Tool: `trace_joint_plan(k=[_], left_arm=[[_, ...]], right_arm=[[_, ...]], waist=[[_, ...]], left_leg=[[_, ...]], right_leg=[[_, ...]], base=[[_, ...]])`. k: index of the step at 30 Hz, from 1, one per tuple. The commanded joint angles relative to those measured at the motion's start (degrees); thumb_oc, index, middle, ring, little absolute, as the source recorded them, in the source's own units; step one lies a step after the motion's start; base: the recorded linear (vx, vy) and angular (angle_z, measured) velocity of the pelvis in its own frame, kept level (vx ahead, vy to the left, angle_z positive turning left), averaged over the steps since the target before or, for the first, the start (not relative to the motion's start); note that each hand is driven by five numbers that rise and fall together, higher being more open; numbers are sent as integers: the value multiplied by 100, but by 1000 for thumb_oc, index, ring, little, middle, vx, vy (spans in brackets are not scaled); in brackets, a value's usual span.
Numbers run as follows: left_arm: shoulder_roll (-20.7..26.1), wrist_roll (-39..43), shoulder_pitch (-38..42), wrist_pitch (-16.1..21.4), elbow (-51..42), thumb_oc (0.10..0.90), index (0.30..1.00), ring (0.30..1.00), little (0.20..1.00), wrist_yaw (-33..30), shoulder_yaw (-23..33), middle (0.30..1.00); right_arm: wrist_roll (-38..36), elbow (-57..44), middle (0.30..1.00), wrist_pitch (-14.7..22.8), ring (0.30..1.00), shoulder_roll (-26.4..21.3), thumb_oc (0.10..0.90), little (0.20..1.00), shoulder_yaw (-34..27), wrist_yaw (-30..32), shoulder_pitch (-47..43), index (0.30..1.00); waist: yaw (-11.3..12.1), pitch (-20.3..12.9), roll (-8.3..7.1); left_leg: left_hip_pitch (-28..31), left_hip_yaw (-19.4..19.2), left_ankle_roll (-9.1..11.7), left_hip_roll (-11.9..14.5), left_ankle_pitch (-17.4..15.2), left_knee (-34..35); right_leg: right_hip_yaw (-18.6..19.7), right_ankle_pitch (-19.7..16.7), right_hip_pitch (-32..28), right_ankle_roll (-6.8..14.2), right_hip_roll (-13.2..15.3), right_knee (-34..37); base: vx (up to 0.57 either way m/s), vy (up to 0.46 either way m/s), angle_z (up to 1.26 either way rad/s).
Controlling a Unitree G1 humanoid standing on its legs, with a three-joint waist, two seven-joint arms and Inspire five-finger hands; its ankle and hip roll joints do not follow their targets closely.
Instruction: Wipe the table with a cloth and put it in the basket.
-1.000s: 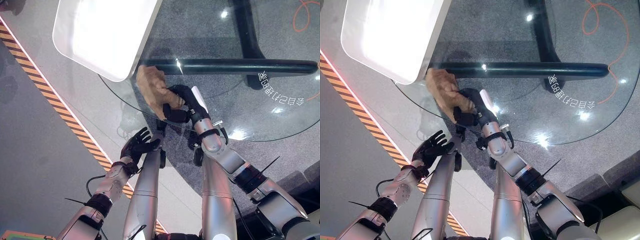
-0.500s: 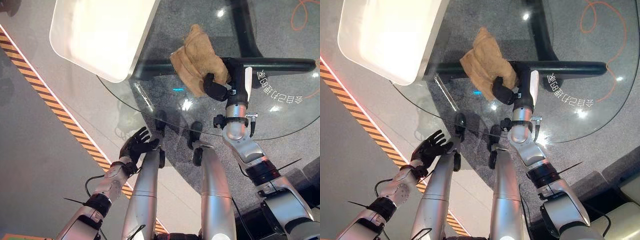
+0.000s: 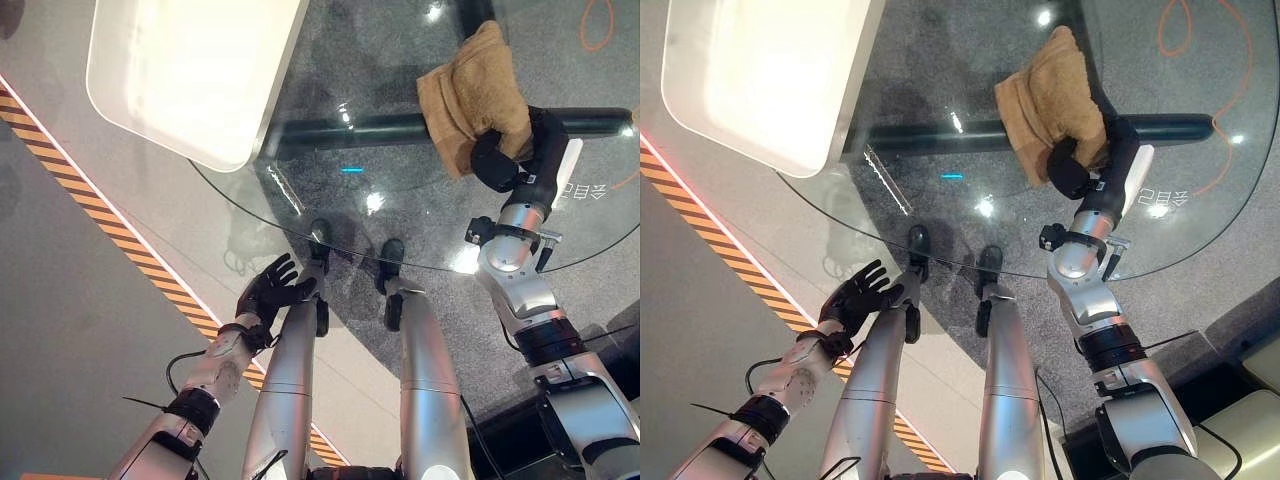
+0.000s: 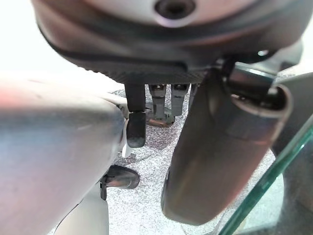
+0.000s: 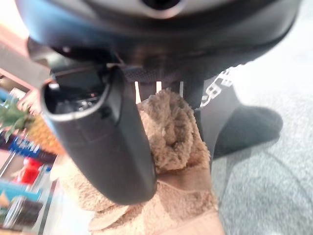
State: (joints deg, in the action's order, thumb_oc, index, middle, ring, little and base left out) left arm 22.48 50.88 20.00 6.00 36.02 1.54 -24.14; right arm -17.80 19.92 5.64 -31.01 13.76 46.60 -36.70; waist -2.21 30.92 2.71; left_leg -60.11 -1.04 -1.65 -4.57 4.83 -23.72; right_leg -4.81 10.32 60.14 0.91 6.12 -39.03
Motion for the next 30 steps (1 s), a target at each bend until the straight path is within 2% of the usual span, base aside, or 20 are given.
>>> trace_joint_plan(k=[1,7,9,10,11,16,17,18,21,23,24,25,26,27,30], left_arm=[[-648,9,-1076,-232,-164,800,900,900,900,237,-858,900],[-628,29,-1128,-232,-233,800,900,900,900,186,-886,900],[-621,40,-1134,-227,-246,800,900,900,900,179,-903,900],[-609,45,-1014,-261,-299,800,900,900,900,173,-873,900],[-613,47,-1103,-275,-295,800,900,900,900,170,-907,900],[-670,80,-1034,-255,-219,800,900,900,900,193,-942,900],[-692,70,-929,-246,-220,800,900,900,900,178,-934,900],[-701,72,-1018,-251,-209,800,900,900,900,177,-970,900],[-735,95,-988,-248,-191,800,900,900,900,131,-1008,900],[-763,81,-980,-254,-160,800,900,900,900,166,-979,900],[-760,78,-887,-251,-168,800,900,900,900,164,-945,900],[-789,71,-964,-260,-133,800,900,900,900,196,-966,900],[-804,54,-960,-273,-137,800,900,900,900,199,-953,900],[-809,55,-864,-262,-150,800,900,900,900,187,-933,900],[-838,59,-856,-270,-134,800,900,900,900,196,-921,900]], right_arm=[[-92,-156,300,428,300,-846,100,200,-1054,1051,469,300],[-212,-73,300,716,300,-915,100,200,-1344,1741,575,300],[-349,-44,300,914,300,-908,100,200,-1435,1936,585,300],[-304,-91,300,989,300,-893,100,200,-1511,2098,465,300],[-288,-83,300,990,300,-875,100,200,-1483,2127,539,300],[-134,-137,300,976,300,-754,100,200,-1440,2468,334,300],[56,-134,300,905,300,-738,100,200,-1442,2602,176,300],[85,-116,300,896,300,-723,100,200,-1412,2612,245,300],[231,-168,300,747,300,-667,100,200,-1316,2559,100,300],[268,-203,300,665,300,-633,100,200,-1228,2391,27,300],[274,-221,300,656,300,-645,100,200,-1236,2386,-67,300],[319,-242,300,618,300,-615,100,200,-1123,2250,-56,300],[381,-307,300,595,300,-603,100,200,-1083,2141,-77,300],[438,-394,300,591,300,-613,100,200,-1032,1990,-195,300],[648,-604,300,545,300,-547,100,200,-896,1685,-243,300]], waist=[[-73,-112,224],[-108,-112,259],[-114,-112,273],[-132,-112,286],[-121,-112,297],[-100,-112,339],[-100,-112,351],[-88,-112,364],[-74,-112,386],[-62,-112,391],[-72,-112,383],[-49,-112,399],[-46,-112,403],[-55,-112,393],[-52,-112,391]], left_leg=[[226,-417,-263,-96,-1250,-820],[301,-441,-250,-98,-1255,-789],[308,-442,-242,-99,-1251,-785],[113,-501,-265,-112,-1060,-722],[290,-448,-241,-111,-1214,-759],[307,-431,-238,-126,-1182,-722],[133,-486,-262,-124,-1021,-675],[312,-431,-239,-122,-1175,-711],[315,-421,-234,-127,-1171,-716],[331,-415,-234,-127,-1158,-699],[152,-466,-257,-130,-999,-661],[329,-405,-228,-131,-1147,-701],[329,-404,-226,-130,-1144,-700],[129,-455,-250,-130,-985,-677],[113,-447,-247,-130,-988,-692]], right_leg=[[131,-1019,-42,79,-559,1011],[171,-1022,-129,85,-570,1093],[174,-1026,-141,83,-568,1107],[160,-1205,46,41,-546,1199],[186,-1054,-114,77,-571,1133],[198,-1047,-140,55,-579,1170],[172,-1194,16,15,-550,1246],[196,-1043,-147,50,-573,1184],[188,-1022,-154,41,-573,1171],[177,-1007,-168,27,-576,1172],[150,-1159,-7,-10,-552,1237],[174,-1003,-174,19,-576,1173],[172,-1000,-175,16,-576,1175],[142,-1152,11,-23,-550,1221],[137,-1128,34,-30,-552,1182]], base=[[0,0,0],[-1,0,-3],[-26,-6,-8],[-5,-3,-5],[-7,-2,-5],[-3,1,-7],[0,3,-4],[0,0,0],[14,1,0],[-22,0,1],[0,0,0],[0,0,0],[0,0,0],[-46,3,3],[-15,1,1]])
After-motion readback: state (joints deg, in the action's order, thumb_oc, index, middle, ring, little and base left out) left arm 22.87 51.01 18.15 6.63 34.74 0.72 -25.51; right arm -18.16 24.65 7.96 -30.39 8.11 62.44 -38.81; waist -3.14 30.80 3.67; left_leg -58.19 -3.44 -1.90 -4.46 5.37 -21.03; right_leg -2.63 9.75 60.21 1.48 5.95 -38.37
